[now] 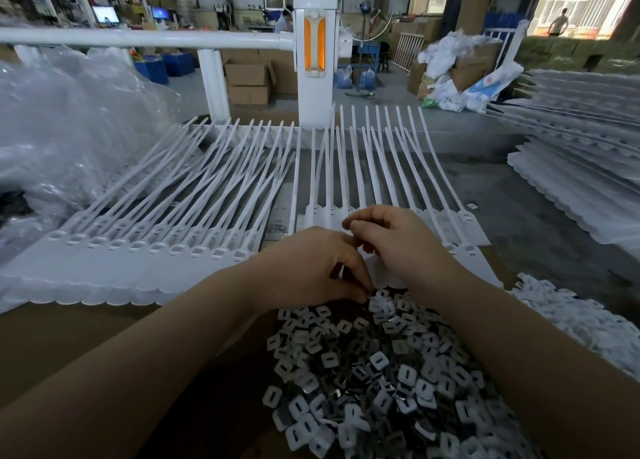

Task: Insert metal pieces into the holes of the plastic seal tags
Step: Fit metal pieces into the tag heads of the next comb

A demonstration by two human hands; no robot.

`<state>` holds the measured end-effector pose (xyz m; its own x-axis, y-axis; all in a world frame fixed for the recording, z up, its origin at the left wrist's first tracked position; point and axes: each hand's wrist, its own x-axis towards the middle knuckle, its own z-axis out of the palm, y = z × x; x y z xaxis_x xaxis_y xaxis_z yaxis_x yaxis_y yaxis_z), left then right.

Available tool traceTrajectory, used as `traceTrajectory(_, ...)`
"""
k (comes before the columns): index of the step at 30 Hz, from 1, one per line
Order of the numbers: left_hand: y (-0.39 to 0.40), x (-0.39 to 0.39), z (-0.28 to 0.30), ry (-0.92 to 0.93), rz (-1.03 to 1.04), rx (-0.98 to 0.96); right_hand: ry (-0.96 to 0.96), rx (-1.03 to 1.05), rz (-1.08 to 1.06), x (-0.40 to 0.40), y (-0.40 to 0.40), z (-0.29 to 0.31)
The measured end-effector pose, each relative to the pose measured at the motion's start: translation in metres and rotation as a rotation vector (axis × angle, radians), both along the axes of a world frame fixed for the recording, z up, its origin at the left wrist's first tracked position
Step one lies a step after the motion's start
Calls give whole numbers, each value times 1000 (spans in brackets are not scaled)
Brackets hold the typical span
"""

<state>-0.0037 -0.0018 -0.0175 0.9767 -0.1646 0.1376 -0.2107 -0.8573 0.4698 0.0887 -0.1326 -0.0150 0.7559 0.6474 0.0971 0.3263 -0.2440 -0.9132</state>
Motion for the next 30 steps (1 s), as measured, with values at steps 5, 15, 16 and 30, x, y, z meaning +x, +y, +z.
traceTrajectory(5,5,-2,2,30,140,-242,16,15,0,0,-1,-1)
traceTrajectory(15,27,-4,12,51,440,-728,-19,-1,34,-2,-1,-1)
traceTrajectory(16,27,-3,12,54,441,-734,-29,-3,41,-2,-1,-1)
traceTrajectory(30,26,13,2,-42,645,-324,-4,17,9,-2,0,-2)
